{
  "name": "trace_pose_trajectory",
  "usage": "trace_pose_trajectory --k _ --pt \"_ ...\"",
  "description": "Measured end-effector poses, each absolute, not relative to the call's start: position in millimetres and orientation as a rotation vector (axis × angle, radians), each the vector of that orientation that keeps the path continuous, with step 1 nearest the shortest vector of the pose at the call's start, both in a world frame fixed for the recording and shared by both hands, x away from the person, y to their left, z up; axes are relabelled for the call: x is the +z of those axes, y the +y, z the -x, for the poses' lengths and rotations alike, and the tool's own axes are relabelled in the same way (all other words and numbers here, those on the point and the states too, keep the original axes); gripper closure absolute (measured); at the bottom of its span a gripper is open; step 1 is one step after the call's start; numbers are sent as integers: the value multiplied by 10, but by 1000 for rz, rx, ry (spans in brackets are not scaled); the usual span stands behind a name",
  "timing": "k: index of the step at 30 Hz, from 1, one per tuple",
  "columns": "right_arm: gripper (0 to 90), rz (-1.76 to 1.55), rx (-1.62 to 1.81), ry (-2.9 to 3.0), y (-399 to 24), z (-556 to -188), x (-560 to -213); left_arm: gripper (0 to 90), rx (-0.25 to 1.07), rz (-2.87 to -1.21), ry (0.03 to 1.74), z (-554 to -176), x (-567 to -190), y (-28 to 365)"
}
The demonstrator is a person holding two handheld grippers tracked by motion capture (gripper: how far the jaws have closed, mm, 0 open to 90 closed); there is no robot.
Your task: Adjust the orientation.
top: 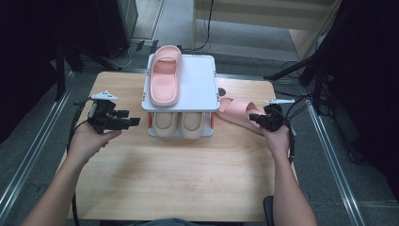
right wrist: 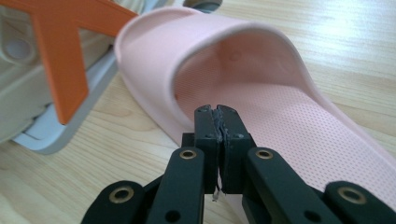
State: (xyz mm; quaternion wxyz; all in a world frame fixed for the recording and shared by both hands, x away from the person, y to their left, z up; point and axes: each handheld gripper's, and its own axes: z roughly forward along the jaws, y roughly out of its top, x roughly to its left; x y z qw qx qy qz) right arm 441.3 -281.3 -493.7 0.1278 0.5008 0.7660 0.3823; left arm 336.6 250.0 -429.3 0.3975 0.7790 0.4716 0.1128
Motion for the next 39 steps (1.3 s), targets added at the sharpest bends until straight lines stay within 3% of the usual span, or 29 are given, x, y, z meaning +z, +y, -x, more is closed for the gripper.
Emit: trace_pose_trajectory --k 17,39 --pt "876 -1470 1071 2252 -2794 -4466 -4996 390 341 -1973 1212 -3202 -4600 2549" --pt "865 -1425 1034 2343 -2532 -4427 -4967 388 366 -1999 1203 -3208 -4650 2538"
